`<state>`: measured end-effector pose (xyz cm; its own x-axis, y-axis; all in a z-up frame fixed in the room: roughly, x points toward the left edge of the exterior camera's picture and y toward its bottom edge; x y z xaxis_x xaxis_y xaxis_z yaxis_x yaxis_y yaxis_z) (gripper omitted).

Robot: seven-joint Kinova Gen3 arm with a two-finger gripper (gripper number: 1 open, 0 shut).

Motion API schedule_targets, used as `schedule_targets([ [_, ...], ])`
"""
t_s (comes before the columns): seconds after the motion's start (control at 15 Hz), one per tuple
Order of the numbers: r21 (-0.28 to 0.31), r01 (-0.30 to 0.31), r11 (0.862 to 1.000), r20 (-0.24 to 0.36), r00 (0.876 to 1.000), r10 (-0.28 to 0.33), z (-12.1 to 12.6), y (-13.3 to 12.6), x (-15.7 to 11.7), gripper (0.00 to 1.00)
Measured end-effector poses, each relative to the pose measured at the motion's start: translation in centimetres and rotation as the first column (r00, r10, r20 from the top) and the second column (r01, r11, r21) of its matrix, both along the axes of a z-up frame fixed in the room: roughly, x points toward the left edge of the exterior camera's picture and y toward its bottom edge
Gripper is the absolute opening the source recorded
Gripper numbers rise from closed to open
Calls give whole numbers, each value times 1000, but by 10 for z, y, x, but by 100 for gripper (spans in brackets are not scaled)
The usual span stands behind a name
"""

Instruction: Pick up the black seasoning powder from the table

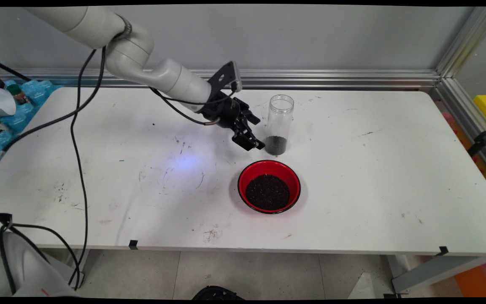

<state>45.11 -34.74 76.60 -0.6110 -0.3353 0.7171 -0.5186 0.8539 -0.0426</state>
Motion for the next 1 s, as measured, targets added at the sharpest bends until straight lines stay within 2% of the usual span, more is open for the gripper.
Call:
schedule_targets([
  [0.6, -15, -9, 1000, -23, 1000, 8, -29, -16, -13, 100],
  [1.0, -20, -10, 1000, -37, 999, 10, -38, -23, -21, 100],
])
